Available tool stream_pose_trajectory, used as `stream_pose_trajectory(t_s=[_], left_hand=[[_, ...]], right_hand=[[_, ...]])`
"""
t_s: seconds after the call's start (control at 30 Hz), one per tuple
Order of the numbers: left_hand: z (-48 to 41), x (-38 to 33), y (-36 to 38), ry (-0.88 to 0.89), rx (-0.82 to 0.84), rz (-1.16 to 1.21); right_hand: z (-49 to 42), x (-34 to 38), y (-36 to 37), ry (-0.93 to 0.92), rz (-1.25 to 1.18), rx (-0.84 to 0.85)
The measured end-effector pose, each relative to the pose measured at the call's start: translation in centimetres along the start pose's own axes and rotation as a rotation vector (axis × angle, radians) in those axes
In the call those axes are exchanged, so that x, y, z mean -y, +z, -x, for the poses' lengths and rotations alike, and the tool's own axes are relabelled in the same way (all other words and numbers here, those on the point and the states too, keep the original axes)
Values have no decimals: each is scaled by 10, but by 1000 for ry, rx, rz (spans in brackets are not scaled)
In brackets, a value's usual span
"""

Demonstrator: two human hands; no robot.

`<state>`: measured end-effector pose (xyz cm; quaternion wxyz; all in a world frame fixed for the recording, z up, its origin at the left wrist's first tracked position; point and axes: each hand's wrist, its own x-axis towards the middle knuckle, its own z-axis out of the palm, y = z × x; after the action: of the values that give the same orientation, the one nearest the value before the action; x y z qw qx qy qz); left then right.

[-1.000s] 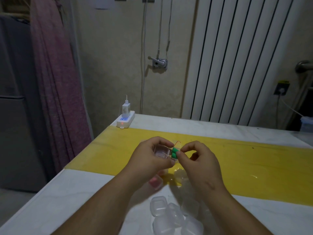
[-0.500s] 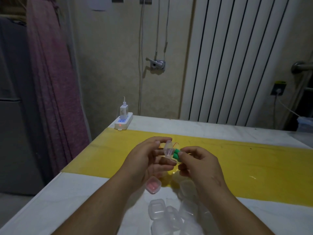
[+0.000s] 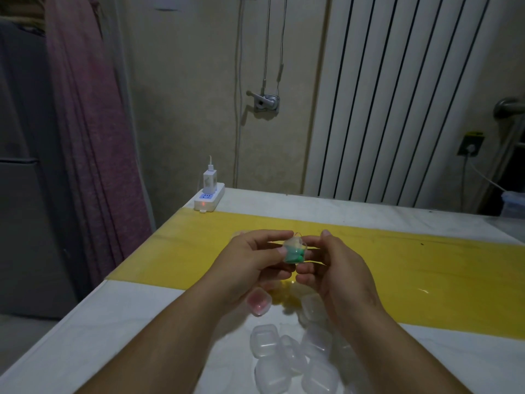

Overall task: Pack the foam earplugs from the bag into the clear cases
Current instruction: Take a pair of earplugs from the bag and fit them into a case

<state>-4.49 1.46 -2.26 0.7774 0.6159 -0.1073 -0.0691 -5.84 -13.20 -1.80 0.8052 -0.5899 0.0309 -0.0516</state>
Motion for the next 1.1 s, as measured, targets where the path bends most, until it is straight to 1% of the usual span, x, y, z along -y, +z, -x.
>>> stream_pose_trajectory(t_s=[0.07, 0.17, 0.33, 0.37, 0.43, 0.5, 0.53, 0.6, 0.67, 0.77, 0.83, 0.93, 1.03, 1.1], left_hand=[[0, 0, 0, 14, -12, -22], [2, -1, -1, 36, -37, -81], [0, -5, -4, 42, -104, -73], [0, -5, -4, 58, -102, -97], [0, -6, -5, 97, -87, -169], [1, -8, -7, 121, -93, -223], [0, -9, -9, 126, -109, -258], [-1, -9, -13, 120, -155, -395], [-2, -6, -13, 101, -168, -569], [0, 1, -7, 74, -49, -875], [1, 5, -3, 30, 34, -1006], [1, 10, 0, 14, 60, -1198], [1, 9, 2, 81, 24, -1304], [-1, 10, 1, 122, -56, -1258]], right_hand=[[1, -1, -2, -11, 42, 22], [2, -5, -3, -63, 191, 35], [-4, -6, -6, -164, 336, -48], [-4, -5, -7, -185, 351, -41], [-1, -5, -5, -196, 345, 24], [1, -5, -3, -160, 293, 77], [1, -5, -3, -141, 260, 65], [-2, -2, -7, -136, 248, -14], [-6, 0, -12, -161, 309, -99], [-6, 0, -15, -185, 394, -151], [-6, -1, -15, -191, 434, -163], [-7, -2, -15, -202, 474, -156], [-9, -7, -15, -241, 580, -112], [-11, -11, -16, -266, 664, -89]])
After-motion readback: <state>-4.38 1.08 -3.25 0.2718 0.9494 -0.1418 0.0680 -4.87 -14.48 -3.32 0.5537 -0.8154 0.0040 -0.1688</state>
